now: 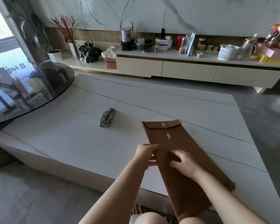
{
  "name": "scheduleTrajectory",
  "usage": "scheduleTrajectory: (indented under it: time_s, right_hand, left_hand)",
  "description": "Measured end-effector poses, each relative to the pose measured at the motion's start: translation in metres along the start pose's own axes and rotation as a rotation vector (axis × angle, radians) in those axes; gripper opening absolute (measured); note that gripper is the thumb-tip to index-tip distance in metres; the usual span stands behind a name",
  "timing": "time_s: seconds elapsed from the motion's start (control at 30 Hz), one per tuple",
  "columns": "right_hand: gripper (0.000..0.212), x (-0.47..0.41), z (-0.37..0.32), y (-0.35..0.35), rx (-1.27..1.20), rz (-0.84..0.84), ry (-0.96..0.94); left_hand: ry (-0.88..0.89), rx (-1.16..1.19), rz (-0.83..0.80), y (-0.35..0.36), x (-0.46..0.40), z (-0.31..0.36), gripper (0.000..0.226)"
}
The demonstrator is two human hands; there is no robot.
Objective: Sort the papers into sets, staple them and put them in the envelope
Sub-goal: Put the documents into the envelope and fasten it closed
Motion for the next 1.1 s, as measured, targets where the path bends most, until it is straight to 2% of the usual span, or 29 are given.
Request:
scheduleTrajectory:
  time_s: [0.1,0.2,0.27,0.37,0.47,0.57,0.63,0.73,0.8,0.87,0.9,0.97,1.03,1.1]
  right_hand:
    - [0.061,0.025,-0.03,-0.013,-0.214,-0.044,-0.109]
    - [0.079,0.048,-0.052,-0.025,-0.081,0.016,-0.157]
    - [0.065,0.059,-0.063,-0.036,-0.03,0.151,-0.203]
    - [0.042,0.079,-0.085,-0.062,0.015,0.406,-0.254]
    - [0.041,0.092,-0.094,-0.082,0.075,0.417,-0.277]
    - [0.044,0.103,-0.097,-0.091,-0.048,0.406,-0.332]
    - [0.042,0.107,-0.099,-0.094,-0.188,0.444,-0.373]
    - [0.042,0.106,-0.102,-0.092,-0.468,0.44,-0.387]
    - [0.042,0.104,-0.106,-0.087,-0.614,0.43,-0.363]
    - [0.044,0.099,-0.108,-0.078,-0.681,0.415,-0.325]
    - [0.046,0.094,-0.106,-0.072,-0.696,0.402,-0.302]
    - [0.048,0.082,-0.1,-0.057,-0.712,0.362,-0.243]
    - [0.047,0.073,-0.094,-0.043,-0.724,0.342,-0.198]
    - [0.048,0.059,-0.09,-0.036,-0.77,0.331,-0.165]
  left_hand:
    - [0.08,0.057,0.043,0.002,0.022,0.019,0.017]
    - [0.155,0.177,0.057,0.001,0.052,0.042,0.015]
    - [0.192,0.27,0.052,0.003,0.073,0.06,0.014]
    - [0.296,0.372,-0.039,0.001,0.103,0.081,0.02]
    - [0.389,0.224,0.014,-0.013,0.12,0.082,0.026]
    - [0.45,0.044,0.204,-0.038,0.118,0.068,0.039]
    - [0.433,-0.025,0.278,-0.055,0.119,0.056,0.053]
    - [0.343,-0.049,0.258,-0.071,0.118,0.042,0.065]
    - [0.282,-0.076,0.224,-0.077,0.114,0.035,0.055]
    - [0.245,-0.071,0.185,-0.083,0.109,0.03,0.035]
    - [0.218,-0.061,0.172,-0.087,0.102,0.026,0.035]
    - [0.168,-0.099,0.168,-0.096,0.086,0.014,0.064]
    - [0.148,-0.276,0.333,-0.108,0.073,0.007,0.074]
    - [0.124,-0.284,0.412,-0.119,0.055,-0.002,0.069]
Point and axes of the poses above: each hand's wrist, its own x-axis away from the middle knuckle, its own y-axis out of the palm, z = x × y, the point moved 1 cm from there along -x, towards the middle knuckle, and after that the axes turned 1 degree about x, right-handed, at the moved point
